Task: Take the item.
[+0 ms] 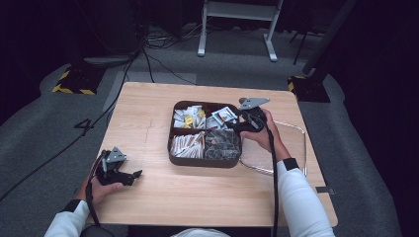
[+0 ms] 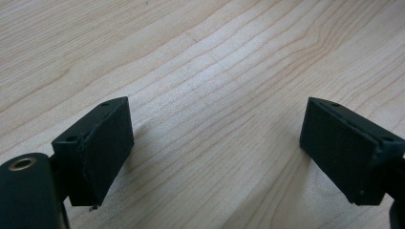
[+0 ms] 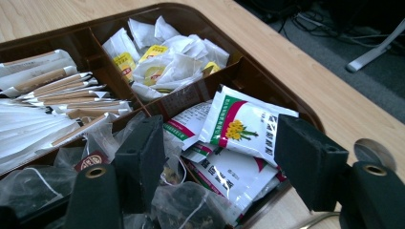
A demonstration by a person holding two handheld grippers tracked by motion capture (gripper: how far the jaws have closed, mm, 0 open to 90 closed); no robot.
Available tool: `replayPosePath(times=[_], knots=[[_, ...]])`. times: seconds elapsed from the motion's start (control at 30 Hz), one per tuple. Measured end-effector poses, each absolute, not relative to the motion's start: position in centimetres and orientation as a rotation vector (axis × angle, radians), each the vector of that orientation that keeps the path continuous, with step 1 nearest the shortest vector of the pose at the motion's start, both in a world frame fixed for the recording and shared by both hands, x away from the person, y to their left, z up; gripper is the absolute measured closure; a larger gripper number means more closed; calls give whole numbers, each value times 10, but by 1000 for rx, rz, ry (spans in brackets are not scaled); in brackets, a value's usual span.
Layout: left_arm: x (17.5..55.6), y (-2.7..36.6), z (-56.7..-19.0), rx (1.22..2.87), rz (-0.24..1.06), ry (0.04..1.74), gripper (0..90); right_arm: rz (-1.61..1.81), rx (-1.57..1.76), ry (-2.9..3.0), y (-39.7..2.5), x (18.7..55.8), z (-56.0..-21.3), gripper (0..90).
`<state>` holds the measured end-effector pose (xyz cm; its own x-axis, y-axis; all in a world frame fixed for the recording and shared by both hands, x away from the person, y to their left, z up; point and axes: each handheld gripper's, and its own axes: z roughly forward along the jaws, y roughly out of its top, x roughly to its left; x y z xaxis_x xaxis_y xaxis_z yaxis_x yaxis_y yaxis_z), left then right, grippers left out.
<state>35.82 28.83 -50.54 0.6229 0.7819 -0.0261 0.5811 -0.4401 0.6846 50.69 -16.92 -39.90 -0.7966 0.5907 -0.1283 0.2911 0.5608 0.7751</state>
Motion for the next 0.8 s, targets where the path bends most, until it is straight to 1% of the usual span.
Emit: replayPosePath(times=[0.43,0.8], knots=[[357,289,-505,2181,400,1063,119,997,755,2479,-140,527,-420,308],[356,288,-505,2177,395,1071,119,903,803,2486,-127,541,-431,309]])
